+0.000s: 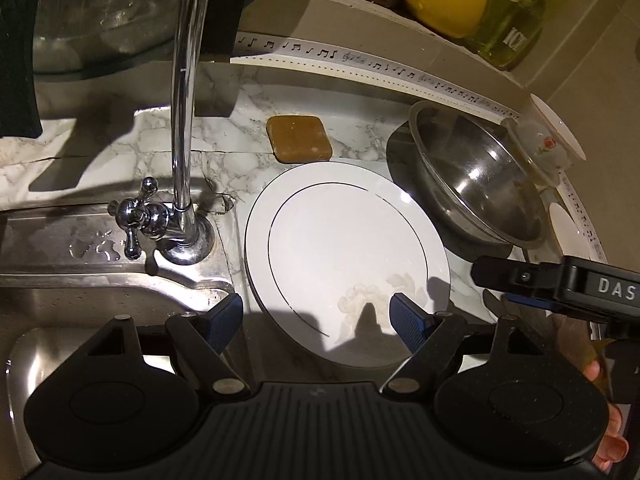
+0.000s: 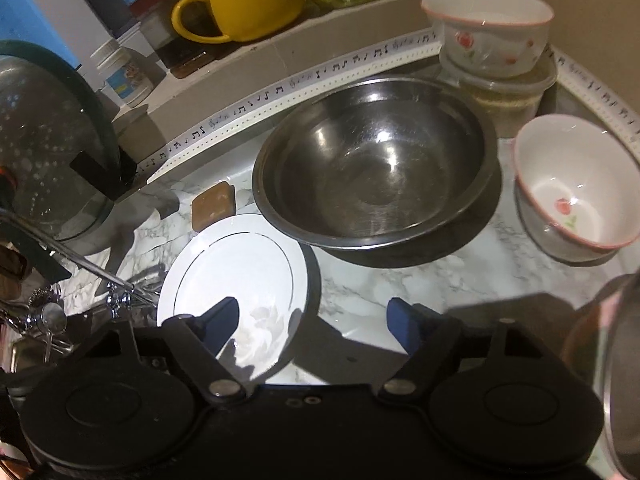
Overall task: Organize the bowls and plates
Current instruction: 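Move both grippers to the smaller white plate beside the faucet, then close both grippers on the rim of the smaller white plate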
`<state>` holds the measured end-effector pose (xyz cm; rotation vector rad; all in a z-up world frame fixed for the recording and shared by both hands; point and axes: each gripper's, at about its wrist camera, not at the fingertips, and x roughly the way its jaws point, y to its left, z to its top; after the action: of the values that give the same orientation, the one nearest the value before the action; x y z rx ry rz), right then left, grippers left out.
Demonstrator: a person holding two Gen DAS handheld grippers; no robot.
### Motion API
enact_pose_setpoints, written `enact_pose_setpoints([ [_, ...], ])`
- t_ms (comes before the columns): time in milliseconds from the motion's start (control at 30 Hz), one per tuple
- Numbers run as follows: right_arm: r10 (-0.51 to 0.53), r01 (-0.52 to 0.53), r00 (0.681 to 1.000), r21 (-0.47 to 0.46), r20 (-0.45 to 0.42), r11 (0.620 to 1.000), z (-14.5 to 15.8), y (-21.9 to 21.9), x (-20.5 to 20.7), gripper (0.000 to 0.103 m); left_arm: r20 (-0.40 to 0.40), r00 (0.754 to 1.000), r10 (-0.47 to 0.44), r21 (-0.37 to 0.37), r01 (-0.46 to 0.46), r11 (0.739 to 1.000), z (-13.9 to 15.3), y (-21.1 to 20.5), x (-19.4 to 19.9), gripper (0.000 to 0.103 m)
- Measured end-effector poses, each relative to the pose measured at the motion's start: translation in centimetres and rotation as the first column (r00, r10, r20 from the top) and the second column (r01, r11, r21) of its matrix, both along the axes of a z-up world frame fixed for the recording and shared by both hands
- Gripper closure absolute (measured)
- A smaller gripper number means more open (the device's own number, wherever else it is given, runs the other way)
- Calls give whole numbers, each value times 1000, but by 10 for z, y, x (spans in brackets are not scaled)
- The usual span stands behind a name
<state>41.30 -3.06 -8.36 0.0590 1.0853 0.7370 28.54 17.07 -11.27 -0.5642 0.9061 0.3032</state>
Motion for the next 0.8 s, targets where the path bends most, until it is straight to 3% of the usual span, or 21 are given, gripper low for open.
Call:
enact_pose_setpoints([
  [67,4,-4,1000,5,-12,1000,-4,5,3,25,5,1000,-5,-9,5,1000,-2,1,2,35],
  [433,18,-16,997,25,-79,1000,-22,20,18,53,15,999,48,-45,-47,998,-7,17,4,49],
  [800,29,-23,994,53,-108,998,-31,28,22,81,19,994,104,-45,-103,994,-9,31,3,70],
])
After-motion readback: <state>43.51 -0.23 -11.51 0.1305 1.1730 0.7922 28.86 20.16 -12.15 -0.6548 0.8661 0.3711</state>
